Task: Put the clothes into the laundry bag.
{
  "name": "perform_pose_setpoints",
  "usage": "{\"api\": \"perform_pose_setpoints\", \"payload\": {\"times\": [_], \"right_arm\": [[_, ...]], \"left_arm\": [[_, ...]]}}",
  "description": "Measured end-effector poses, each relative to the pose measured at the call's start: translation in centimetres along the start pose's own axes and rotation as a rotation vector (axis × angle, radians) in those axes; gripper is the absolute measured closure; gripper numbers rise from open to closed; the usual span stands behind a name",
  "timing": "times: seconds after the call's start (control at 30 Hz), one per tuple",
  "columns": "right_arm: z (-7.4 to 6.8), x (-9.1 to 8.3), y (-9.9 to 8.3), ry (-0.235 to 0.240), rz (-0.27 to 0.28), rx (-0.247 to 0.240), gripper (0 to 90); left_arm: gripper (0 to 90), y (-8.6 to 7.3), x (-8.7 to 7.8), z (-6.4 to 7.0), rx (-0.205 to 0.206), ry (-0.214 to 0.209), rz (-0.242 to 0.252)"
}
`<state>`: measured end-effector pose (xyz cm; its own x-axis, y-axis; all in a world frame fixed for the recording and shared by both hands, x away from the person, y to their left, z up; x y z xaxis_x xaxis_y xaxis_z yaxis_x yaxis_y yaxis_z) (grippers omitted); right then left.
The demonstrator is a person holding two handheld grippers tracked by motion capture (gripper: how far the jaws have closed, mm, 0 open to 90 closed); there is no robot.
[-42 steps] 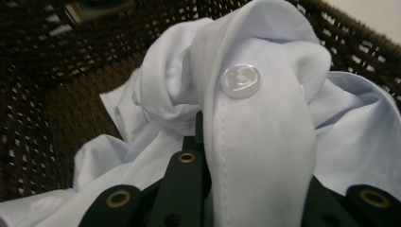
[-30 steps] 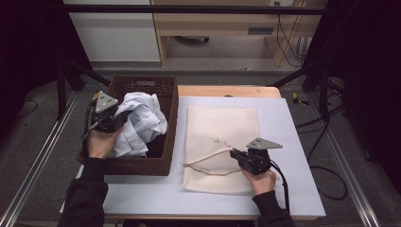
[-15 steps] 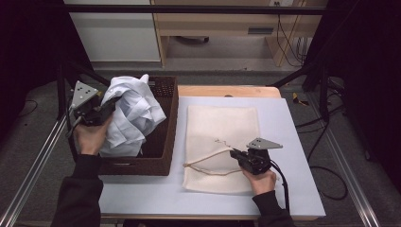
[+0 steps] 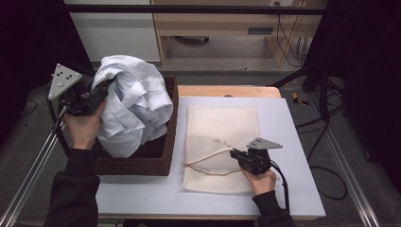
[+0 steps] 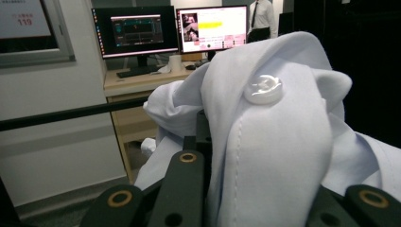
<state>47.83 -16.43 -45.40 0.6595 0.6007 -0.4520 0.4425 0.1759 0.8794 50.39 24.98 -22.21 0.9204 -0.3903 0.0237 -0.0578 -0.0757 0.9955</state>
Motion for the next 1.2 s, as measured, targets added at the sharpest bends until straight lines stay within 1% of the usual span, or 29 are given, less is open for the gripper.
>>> {"api": "perform_pose_setpoints", "payload": {"times": [0.03, 0.13, 0.2, 0.33, 0.4, 0.53, 0.63, 0.7, 0.77, 0.97, 1.03, 1.2], "right_arm": [[0.0, 0.0, 0.0, 0.0, 0.0, 0.0, 87.1], [0.0, 0.0, 0.0, 0.0, -0.001, 0.002, 87.1], [0.0, 0.0, 0.0, -0.001, -0.002, 0.0, 87.1], [0.0, -0.1, 0.0, -0.001, 0.0, 0.001, 87.2], [0.0, -0.1, 0.0, -0.002, 0.0, 0.001, 87.1], [0.0, 0.0, 0.0, -0.001, 0.001, 0.002, 87.1], [0.0, 0.0, 0.0, -0.002, 0.003, 0.003, 87.2], [0.0, 0.0, 0.0, -0.001, 0.003, 0.003, 87.2], [0.0, 0.0, 0.0, -0.002, 0.001, 0.0, 87.2], [0.0, 0.0, 0.0, -0.003, 0.0, -0.003, 87.2], [0.1, 0.0, 0.0, -0.003, 0.001, -0.002, 87.1], [0.2, 0.2, 0.0, -0.009, 0.002, 0.0, 87.2]], "left_arm": [[81.6, 0.3, 0.0, 0.1, -0.002, -0.007, 0.007], [81.6, 1.1, -0.1, 0.5, -0.001, -0.011, 0.025], [81.6, 1.7, -0.4, 0.7, 0.01, -0.01, 0.034], [81.6, 3.0, -1.2, 0.4, 0.0, 0.003, 0.061], [81.5, 3.6, -1.6, 0.2, -0.011, -0.002, 0.076], [81.5, 4.6, -2.5, 0.2, -0.004, -0.001, 0.094], [81.5, 5.3, -3.0, 0.3, -0.002, -0.012, 0.1], [81.5, 5.8, -3.5, 0.7, 0.007, -0.029, 0.109], [81.5, 6.1, -3.8, 1.1, 0.016, -0.036, 0.115], [81.4, 7.2, -4.7, 2.5, 0.012, -0.079, 0.141], [81.4, 7.6, -5.0, 3.2, 0.011, -0.1, 0.147], [81.3, 8.5, -5.7, 4.6, 0.023, -0.139, 0.161]]}}
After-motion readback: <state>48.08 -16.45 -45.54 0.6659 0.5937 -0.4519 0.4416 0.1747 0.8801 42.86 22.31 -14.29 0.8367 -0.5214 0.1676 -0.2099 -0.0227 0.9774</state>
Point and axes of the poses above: each handheld gripper's, and its own axes: x roughly forward along the jaws, y roughly out of its top, z roughly to its right, the point moved 3 cm from there along x, roughly forward along the jaws, and after that the axes turned 3 degrees about z, right-handed, at the moved point
